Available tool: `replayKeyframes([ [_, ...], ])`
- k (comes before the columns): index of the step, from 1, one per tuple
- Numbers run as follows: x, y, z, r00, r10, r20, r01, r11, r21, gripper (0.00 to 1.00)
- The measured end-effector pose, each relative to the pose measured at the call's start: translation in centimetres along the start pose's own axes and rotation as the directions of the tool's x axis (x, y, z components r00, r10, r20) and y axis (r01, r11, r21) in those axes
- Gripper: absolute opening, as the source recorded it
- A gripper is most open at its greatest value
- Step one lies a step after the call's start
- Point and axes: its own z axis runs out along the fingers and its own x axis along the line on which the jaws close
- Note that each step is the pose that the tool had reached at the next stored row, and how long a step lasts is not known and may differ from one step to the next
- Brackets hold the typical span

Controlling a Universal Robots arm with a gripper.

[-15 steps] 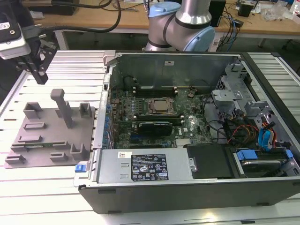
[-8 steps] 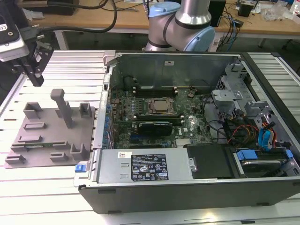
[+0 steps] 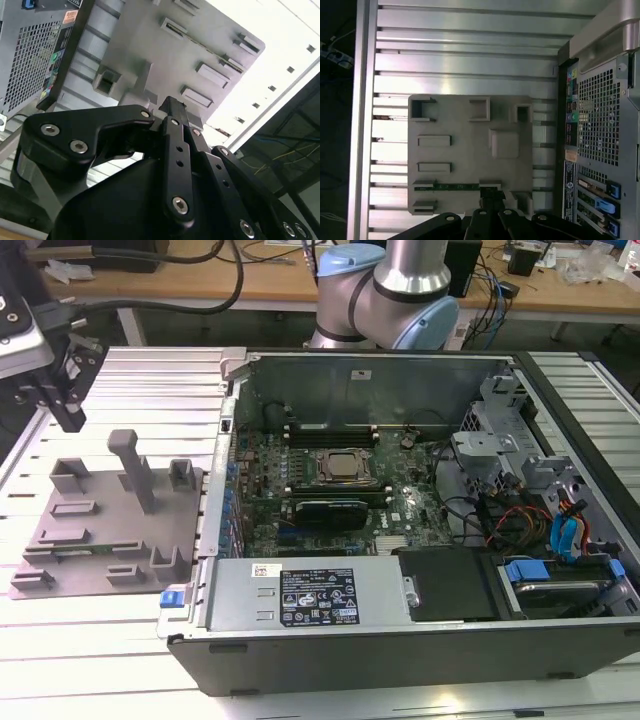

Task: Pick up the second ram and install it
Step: 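Reach for the second ram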

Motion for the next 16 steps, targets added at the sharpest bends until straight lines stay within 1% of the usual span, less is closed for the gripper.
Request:
replayKeyframes([
  [1,0.06,0.00,0.01,1.0000,-0.008,-0.0002,0.008,1.0000,0.0000,0.08],
  [3,0.73,0.03,0.12,0.9993,-0.037,-0.0005,0.037,0.9993,-0.0019,0.08],
  [5,1.21,-0.09,0.15,0.9991,-0.043,-0.0006,0.043,0.9991,-0.0022,0.08],
  [6,1.57,-0.29,0.17,0.9989,-0.046,-0.0007,0.046,0.9989,-0.0023,0.08],
  [7,1.85,-0.68,0.18,0.9988,-0.048,-0.0006,0.048,0.9988,-0.0024,0.08],
  [8,1.88,-0.83,0.18,0.9988,-0.048,-0.0006,0.048,0.9988,-0.0024,0.08],
  [16,1.88,-0.86,0.18,0.9988,-0.048,-0.0006,0.048,0.9988,-0.0024,0.08],
])
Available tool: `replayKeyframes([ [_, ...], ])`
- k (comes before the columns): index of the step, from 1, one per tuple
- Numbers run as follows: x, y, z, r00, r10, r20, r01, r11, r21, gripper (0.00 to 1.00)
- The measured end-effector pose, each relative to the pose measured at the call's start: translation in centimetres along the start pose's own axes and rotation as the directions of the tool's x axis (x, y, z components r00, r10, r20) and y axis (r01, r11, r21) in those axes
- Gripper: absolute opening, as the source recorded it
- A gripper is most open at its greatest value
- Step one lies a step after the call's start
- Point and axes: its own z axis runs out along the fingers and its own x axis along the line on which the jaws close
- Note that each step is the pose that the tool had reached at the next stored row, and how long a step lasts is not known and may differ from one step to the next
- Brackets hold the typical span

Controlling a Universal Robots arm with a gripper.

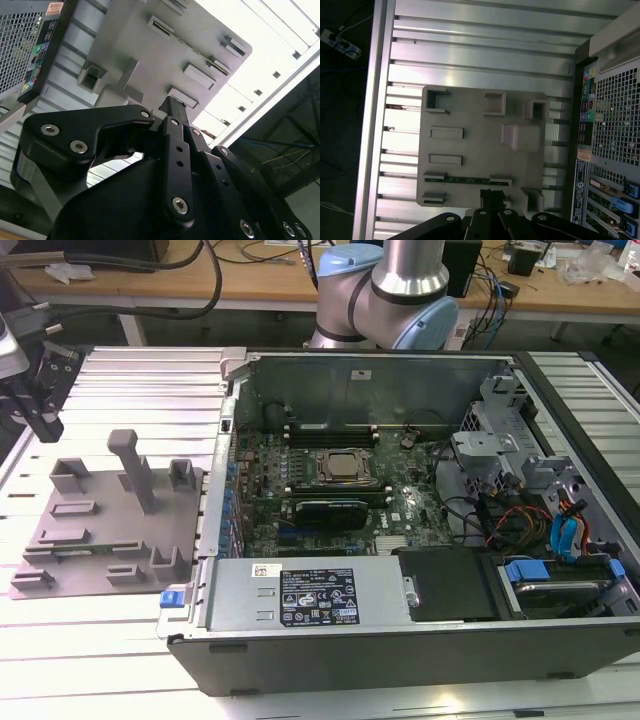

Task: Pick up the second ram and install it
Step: 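Reach for the second ram, then pick up the second ram and move it above second insertion slot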

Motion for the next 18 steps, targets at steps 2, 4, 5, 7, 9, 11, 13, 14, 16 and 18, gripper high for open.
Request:
replayKeyframes([
  [2,0.00,0.00,0.00,1.0000,0.000,0.0000,0.000,1.0000,0.0000,0.08],
  [4,0.00,0.00,0.00,1.0000,0.000,0.0000,0.000,1.0000,0.0000,0.08],
  [5,0.00,-0.01,0.00,1.0000,0.000,0.0000,0.000,1.0000,0.0000,0.08],
  [7,0.00,-0.01,0.00,1.0000,0.000,0.0000,0.000,1.0000,0.0000,0.08],
  [9,0.00,-0.01,0.00,1.0000,-0.009,-0.0001,0.009,1.0000,-0.0002,0.08],
  [11,0.00,-0.01,0.00,0.9995,-0.032,-0.0004,0.032,0.9995,-0.0007,0.08],
  [13,0.00,-0.01,0.00,0.9953,-0.096,-0.0012,0.096,0.9953,-0.0020,0.08],
  [14,0.00,-0.01,0.00,0.9915,-0.130,-0.0016,0.130,0.9915,-0.0027,0.08],
  [16,0.00,-0.01,0.00,0.9820,-0.189,-0.0022,0.189,0.9820,-0.0040,0.08],
  [18,0.00,-0.01,0.00,0.9709,-0.239,-0.0027,0.239,0.9709,-0.0052,0.08],
])
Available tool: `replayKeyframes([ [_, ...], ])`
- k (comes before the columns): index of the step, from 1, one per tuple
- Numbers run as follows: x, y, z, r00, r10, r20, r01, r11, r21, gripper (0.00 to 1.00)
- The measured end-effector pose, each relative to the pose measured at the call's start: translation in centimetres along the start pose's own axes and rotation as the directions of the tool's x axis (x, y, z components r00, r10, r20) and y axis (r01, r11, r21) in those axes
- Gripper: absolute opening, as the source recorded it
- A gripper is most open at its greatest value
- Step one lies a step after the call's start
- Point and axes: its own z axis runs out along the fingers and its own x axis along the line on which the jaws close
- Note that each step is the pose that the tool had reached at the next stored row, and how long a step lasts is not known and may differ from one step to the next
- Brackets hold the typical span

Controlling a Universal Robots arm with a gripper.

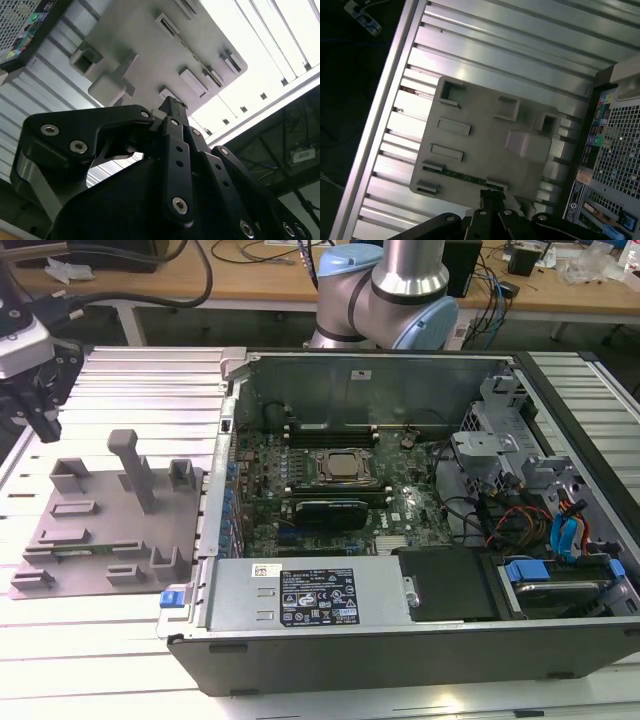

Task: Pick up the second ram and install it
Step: 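Pick up the second ram and move it above second insertion slot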

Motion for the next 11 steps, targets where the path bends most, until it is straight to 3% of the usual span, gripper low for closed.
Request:
replayKeyframes([
  [3,0.00,0.00,0.00,0.9968,-0.080,-0.0010,0.080,0.9968,-0.0017,0.08],
  [8,0.00,0.00,0.01,0.9881,-0.154,-0.0017,0.154,0.9881,-0.0032,0.08],
  [11,0.00,0.00,0.00,0.9710,-0.239,-0.0026,0.239,0.9709,-0.0052,0.08],
])
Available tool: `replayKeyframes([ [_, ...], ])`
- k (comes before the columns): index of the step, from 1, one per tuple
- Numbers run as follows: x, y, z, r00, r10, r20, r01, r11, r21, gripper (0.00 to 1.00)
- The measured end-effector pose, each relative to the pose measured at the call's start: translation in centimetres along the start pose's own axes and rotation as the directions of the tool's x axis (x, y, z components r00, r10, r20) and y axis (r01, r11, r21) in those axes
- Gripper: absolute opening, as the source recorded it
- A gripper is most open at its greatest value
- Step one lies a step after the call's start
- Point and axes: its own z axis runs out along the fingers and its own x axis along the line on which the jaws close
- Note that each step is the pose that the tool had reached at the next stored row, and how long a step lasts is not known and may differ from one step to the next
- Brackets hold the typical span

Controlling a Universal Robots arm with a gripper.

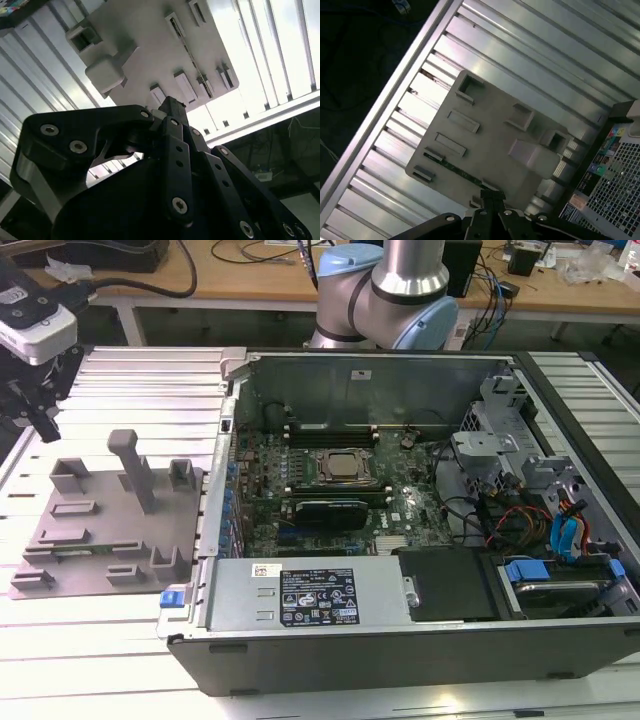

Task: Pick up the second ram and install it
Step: 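Pick up the second ram and move it above second insertion slot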

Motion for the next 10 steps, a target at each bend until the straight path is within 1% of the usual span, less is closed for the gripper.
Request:
replayKeyframes([
  [3,0.00,0.00,0.00,0.9986,-0.053,-0.0007,0.053,0.9986,-0.0011,0.08],
  [5,0.00,0.00,0.00,0.9944,-0.106,-0.0013,0.106,0.9944,-0.0022,0.08],
  [7,0.00,0.00,0.00,0.9881,-0.154,-0.0018,0.154,0.9881,-0.0032,0.08],
  [10,0.00,0.00,0.00,0.9745,-0.224,-0.0025,0.224,0.9745,-0.0048,0.08],
])
